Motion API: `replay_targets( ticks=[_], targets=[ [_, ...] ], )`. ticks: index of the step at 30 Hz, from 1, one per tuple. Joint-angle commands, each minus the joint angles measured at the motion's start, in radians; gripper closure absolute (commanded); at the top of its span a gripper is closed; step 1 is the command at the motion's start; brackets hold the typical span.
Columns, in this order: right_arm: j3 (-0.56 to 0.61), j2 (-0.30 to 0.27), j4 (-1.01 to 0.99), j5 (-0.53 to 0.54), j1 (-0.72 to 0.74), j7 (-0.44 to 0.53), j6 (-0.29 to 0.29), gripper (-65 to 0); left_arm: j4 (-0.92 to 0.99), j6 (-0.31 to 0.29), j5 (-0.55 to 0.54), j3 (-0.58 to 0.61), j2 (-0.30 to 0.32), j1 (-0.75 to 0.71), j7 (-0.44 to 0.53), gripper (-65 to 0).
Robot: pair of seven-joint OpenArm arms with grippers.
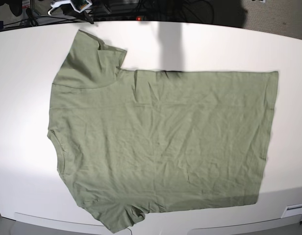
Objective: Fold the T-shirt properly
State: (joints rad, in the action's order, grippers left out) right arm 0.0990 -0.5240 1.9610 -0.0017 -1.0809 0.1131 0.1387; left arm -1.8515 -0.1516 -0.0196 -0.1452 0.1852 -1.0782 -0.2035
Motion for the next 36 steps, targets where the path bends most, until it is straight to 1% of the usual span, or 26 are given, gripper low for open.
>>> replay_targets(
  ticks=[1,3,6,10,12,15,17,19,21,23,26,28,30,33,36],
  targets=[
    [-0.002,-0.005,0.029,-0.007,-0.013,0.022,-0.005,-31.6,-0.029,0.002,-0.003,-0.005,0.01,-0.019,0.009,-29.4],
    [-0.002,-0.005,0.049,-0.066,-0.011,0.022,-0.005,-31.6,-0.051,0.002,-0.005,-0.005,0.018,-0.019,0.01,-29.4],
    [-0.002,-0.005,0.06,-0.182,0.013,0.023,-0.013,-31.6,-0.09,0.001,0.006,-0.004,0.035,-0.018,0.028,-29.4],
    [-0.002,-0.005,0.06,-0.311,0.095,0.024,-0.02,-31.6,-0.138,0.001,0.073,-0.004,0.064,0.006,0.085,-29.4],
    [-0.002,-0.005,0.06,-0.364,0.143,0.024,-0.02,-31.6,-0.165,0.001,0.076,-0.004,0.071,0.039,0.083,-29.4],
    [-0.002,-0.005,0.06,-0.416,0.201,0.023,-0.02,-31.6,-0.194,-0.003,0.08,-0.003,0.073,0.105,0.063,-29.4],
    [-0.002,-0.005,0.06,-0.438,0.233,0.021,-0.02,-31.6,-0.194,-0.027,0.142,-0.004,0.073,0.155,0.061,-29.4],
    [-0.002,-0.005,0.06,-0.445,0.266,0.02,-0.021,-31.6,-0.194,-0.06,0.236,-0.003,0.073,0.203,0.062,-29.4],
    [-0.002,-0.005,0.06,-0.444,0.301,0.02,-0.02,-31.6,-0.194,-0.071,0.303,-0.003,0.082,0.243,0.062,-29.4],
    [-0.002,-0.005,0.06,-0.444,0.327,0.02,-0.02,-31.6,-0.194,-0.082,0.346,-0.003,0.108,0.273,0.062,-29.4],
    [-0.002,-0.005,0.06,-0.444,0.353,0.02,-0.02,-31.6,-0.19,-0.108,0.414,-0.003,0.173,0.3,0.063,-29.4],
    [-0.002,-0.005,0.06,-0.444,0.367,0.019,-0.02,-31.6,-0.19,-0.111,0.412,-0.003,0.219,0.303,0.074,-29.4],
    [-0.002,-0.005,0.06,-0.444,0.365,0.014,-0.02,-31.6,-0.19,-0.112,0.412,-0.003,0.25,0.302,0.075,-29.4],
    [-0.001,0.006,0.06,-0.444,0.363,-0.059,-0.02,-31.6,-0.19,-0.112,0.412,-0.003,0.305,0.303,0.073,-29.4],
    [-0.002,0.034,0.06,-0.444,0.363,-0.119,-0.02,-31.6,-0.19,-0.124,0.412,-0.003,0.386,0.303,0.074,-29.4]
  ],
)
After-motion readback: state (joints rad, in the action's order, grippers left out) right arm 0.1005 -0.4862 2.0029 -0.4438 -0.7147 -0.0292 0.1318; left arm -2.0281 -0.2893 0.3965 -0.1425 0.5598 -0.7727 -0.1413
